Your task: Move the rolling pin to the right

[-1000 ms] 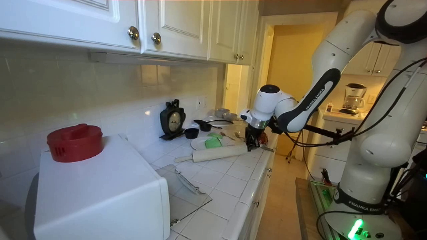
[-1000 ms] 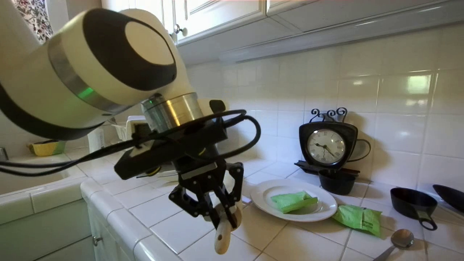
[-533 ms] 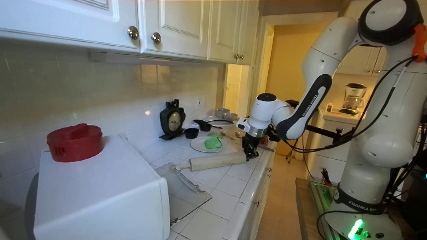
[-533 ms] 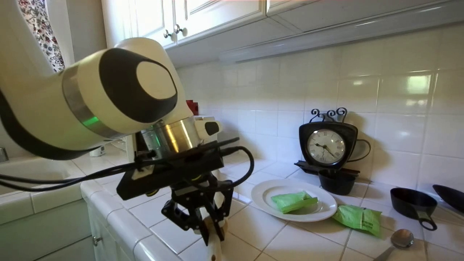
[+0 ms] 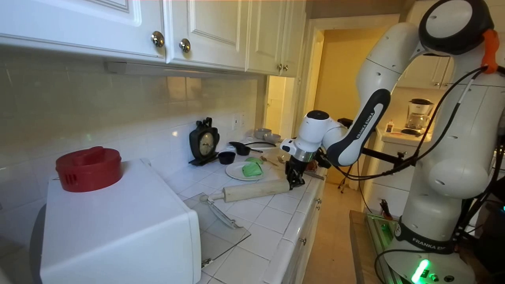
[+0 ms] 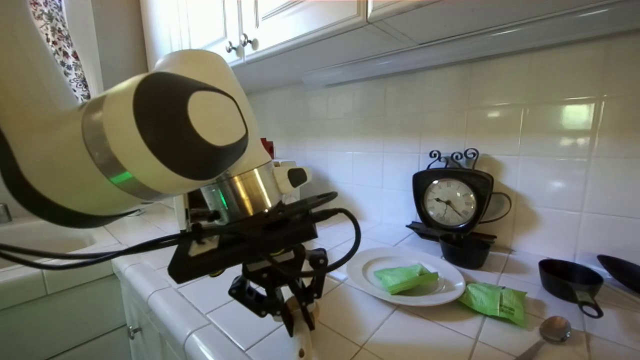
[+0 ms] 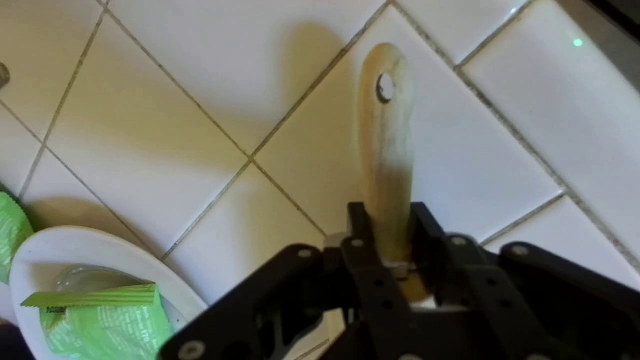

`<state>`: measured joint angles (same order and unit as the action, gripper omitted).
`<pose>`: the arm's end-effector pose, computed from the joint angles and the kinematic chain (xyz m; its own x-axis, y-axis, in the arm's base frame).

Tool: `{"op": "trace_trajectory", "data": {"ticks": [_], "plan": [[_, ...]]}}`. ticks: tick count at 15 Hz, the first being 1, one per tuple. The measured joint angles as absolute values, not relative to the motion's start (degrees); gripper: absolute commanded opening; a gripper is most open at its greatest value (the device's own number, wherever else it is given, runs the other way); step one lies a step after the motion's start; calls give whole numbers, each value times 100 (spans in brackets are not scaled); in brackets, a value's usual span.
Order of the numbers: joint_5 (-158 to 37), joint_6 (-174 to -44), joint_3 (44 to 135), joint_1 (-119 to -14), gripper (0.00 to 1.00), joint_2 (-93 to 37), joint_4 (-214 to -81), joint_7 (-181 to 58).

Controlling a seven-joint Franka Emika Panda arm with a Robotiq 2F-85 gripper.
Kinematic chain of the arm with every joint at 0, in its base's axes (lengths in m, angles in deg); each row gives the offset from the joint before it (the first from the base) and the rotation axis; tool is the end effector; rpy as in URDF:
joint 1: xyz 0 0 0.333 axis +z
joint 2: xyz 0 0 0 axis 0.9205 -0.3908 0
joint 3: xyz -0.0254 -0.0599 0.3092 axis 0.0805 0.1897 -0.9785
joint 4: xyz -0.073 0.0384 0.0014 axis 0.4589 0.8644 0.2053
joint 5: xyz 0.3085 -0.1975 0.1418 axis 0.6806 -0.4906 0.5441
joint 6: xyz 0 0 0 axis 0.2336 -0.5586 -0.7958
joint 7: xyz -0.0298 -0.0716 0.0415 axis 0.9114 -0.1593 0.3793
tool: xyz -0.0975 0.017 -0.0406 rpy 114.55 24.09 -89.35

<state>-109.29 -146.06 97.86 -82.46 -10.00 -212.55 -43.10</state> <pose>0.3755 -0.1371 0.2463 0.8049 0.5921 0.0402 0.5459 -0.7652 0.3412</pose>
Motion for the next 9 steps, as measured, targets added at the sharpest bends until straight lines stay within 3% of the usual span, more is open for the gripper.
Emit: {"op": "trace_trajectory", "data": {"ticks": [9], "plan": [[-10840,-15587,10168,-8412,6,-1302,-21252,-4337]]}}
